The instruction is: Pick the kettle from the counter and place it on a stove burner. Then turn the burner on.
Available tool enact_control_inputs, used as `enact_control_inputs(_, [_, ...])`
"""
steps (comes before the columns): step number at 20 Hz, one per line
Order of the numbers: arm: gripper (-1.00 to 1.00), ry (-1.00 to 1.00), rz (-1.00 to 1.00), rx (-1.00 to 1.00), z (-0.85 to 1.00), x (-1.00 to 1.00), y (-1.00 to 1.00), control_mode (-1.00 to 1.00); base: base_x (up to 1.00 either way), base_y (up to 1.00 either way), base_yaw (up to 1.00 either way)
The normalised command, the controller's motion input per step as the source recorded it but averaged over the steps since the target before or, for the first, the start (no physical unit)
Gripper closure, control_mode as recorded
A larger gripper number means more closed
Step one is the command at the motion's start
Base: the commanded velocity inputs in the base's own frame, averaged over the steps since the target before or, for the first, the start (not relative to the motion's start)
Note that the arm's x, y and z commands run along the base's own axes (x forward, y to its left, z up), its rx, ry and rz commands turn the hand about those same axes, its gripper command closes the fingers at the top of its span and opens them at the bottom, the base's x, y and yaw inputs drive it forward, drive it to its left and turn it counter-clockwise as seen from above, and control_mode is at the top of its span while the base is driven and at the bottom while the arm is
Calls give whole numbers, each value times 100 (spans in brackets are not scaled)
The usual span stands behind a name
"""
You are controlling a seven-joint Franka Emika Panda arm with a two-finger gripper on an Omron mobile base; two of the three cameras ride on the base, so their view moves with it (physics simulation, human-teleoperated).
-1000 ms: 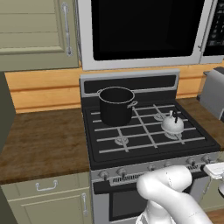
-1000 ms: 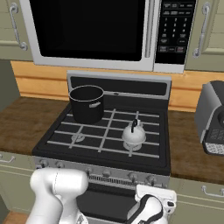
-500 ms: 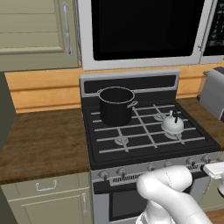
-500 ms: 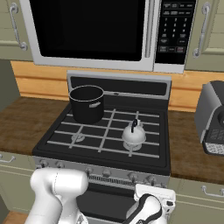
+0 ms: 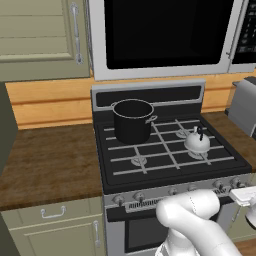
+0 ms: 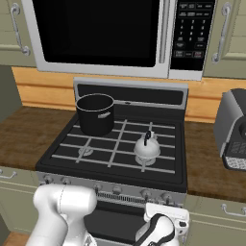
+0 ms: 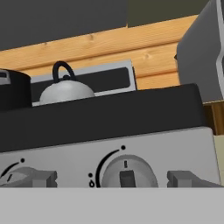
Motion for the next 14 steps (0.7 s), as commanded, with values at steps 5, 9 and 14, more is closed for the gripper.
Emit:
enact_control_inputs(5, [-100, 0, 0, 0, 0, 13, 0, -100, 0, 0, 0])
enact_control_inputs(9, [-100, 0, 0, 0, 0, 13, -2, -100, 0, 0, 0])
enact_control_inputs(14, [-100, 0, 0, 0, 0, 1, -25, -100, 0, 0, 0])
